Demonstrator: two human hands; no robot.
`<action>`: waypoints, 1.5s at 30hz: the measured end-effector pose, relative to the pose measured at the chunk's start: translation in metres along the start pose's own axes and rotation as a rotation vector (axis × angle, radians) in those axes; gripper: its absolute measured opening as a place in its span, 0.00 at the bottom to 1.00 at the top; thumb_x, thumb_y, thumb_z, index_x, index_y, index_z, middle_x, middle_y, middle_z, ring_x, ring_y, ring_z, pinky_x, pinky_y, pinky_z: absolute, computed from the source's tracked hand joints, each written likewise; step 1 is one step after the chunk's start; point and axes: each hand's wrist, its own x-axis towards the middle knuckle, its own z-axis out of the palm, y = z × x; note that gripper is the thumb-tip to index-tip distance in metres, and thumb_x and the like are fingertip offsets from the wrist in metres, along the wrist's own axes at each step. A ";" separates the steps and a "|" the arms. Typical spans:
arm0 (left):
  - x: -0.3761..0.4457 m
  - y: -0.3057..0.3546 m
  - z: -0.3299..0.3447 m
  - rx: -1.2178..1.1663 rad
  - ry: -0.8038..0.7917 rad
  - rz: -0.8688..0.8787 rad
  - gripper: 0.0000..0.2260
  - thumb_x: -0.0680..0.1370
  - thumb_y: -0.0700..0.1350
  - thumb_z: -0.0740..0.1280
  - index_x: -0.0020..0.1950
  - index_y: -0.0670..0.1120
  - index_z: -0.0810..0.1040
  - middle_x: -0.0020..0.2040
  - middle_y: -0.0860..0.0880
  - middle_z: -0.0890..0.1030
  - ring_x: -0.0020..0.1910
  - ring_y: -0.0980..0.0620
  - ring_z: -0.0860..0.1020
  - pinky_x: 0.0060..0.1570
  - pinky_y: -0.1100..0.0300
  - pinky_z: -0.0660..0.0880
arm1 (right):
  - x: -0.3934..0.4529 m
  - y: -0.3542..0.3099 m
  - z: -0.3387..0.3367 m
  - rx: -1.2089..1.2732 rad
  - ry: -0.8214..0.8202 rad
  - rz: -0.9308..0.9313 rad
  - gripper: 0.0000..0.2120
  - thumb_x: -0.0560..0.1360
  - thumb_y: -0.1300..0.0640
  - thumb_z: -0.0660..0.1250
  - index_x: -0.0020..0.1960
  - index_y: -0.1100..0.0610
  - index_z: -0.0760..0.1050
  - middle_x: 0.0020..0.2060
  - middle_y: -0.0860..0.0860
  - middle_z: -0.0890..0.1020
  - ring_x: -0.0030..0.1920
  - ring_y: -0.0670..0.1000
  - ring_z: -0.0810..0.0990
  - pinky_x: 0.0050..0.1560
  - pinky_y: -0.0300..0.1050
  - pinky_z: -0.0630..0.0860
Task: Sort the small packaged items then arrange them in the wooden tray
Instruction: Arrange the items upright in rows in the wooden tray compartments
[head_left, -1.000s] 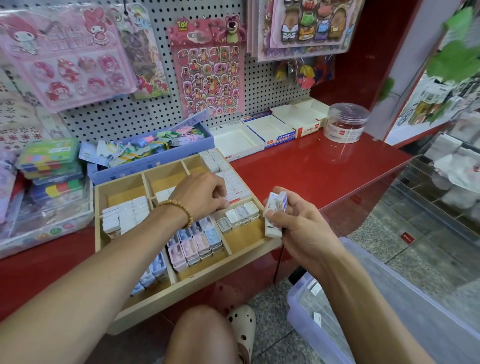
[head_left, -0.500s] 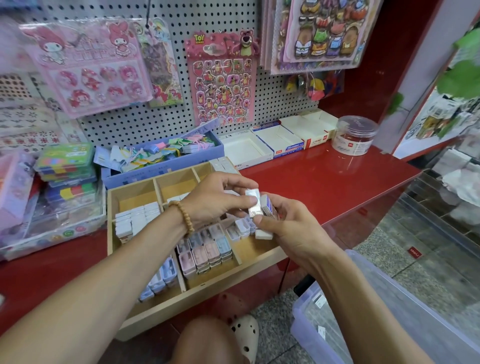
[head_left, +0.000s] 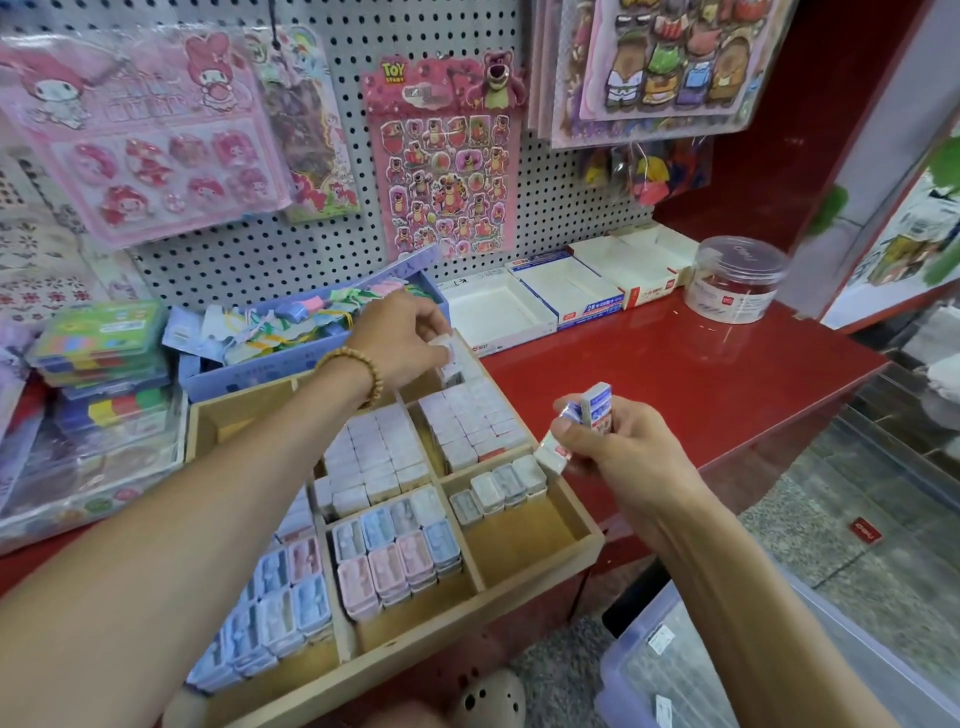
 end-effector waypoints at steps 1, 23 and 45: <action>0.004 0.000 0.003 0.042 -0.008 0.017 0.08 0.70 0.39 0.75 0.44 0.48 0.79 0.44 0.47 0.81 0.46 0.49 0.79 0.48 0.56 0.78 | 0.002 0.000 -0.002 -0.033 0.011 -0.012 0.02 0.78 0.64 0.68 0.48 0.61 0.79 0.32 0.51 0.78 0.31 0.47 0.73 0.36 0.41 0.71; 0.017 -0.019 0.023 -0.034 -0.188 -0.031 0.05 0.78 0.41 0.68 0.45 0.43 0.83 0.42 0.53 0.81 0.39 0.57 0.79 0.42 0.62 0.79 | 0.007 -0.004 0.001 0.460 0.013 0.173 0.08 0.80 0.59 0.66 0.52 0.64 0.77 0.36 0.54 0.79 0.33 0.48 0.77 0.35 0.40 0.76; -0.086 0.037 -0.020 -0.571 -0.230 0.029 0.04 0.74 0.43 0.72 0.47 0.45 0.82 0.37 0.47 0.84 0.32 0.50 0.82 0.30 0.60 0.77 | -0.033 -0.028 0.040 0.307 -0.086 -0.040 0.10 0.70 0.70 0.73 0.50 0.61 0.81 0.43 0.58 0.86 0.41 0.52 0.82 0.43 0.42 0.81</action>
